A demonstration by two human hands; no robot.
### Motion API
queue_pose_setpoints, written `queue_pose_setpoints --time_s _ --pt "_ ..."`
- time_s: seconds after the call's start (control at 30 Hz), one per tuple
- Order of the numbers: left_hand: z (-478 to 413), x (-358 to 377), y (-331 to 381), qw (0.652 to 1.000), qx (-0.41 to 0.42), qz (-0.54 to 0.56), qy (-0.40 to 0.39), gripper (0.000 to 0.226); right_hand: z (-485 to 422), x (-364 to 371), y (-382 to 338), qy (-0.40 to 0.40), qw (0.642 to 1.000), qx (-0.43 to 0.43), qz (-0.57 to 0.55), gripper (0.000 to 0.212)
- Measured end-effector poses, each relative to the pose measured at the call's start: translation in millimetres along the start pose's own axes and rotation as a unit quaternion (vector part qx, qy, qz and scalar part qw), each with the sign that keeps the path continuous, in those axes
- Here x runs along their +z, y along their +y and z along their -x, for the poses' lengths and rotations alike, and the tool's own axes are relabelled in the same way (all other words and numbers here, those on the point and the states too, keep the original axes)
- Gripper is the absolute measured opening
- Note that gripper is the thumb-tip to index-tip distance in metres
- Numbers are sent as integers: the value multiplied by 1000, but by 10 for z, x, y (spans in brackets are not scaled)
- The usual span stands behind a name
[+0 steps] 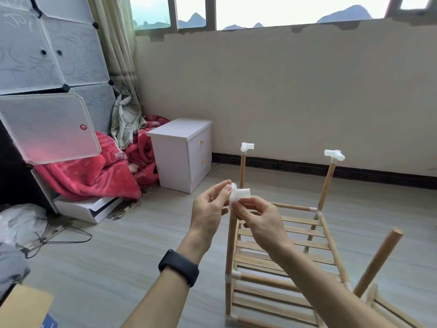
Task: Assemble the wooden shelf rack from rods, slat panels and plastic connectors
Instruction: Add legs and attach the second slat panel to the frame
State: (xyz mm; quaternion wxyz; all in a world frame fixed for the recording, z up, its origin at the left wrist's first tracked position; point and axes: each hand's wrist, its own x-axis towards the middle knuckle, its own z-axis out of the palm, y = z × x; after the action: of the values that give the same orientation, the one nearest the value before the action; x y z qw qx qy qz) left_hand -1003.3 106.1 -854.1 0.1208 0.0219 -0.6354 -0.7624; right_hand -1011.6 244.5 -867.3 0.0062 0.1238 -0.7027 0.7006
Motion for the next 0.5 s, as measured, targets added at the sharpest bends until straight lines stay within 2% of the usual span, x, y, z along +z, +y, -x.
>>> queue_pose_setpoints --time_s 0.13,0.27,0.4,0.5 --pt "8 -27 -5 1000 -2 -10 -26 23 24 -30 45 -8 1000 -23 19 27" --pt "31 -42 -44 999 1 -34 -43 25 61 -55 94 6 998 -52 40 51" --pt "34 -51 -79 999 -4 -27 -45 23 83 -76 122 18 990 -99 94 37" --pt "39 -28 -93 998 -2 -30 -50 22 74 -92 157 29 984 -119 131 35"
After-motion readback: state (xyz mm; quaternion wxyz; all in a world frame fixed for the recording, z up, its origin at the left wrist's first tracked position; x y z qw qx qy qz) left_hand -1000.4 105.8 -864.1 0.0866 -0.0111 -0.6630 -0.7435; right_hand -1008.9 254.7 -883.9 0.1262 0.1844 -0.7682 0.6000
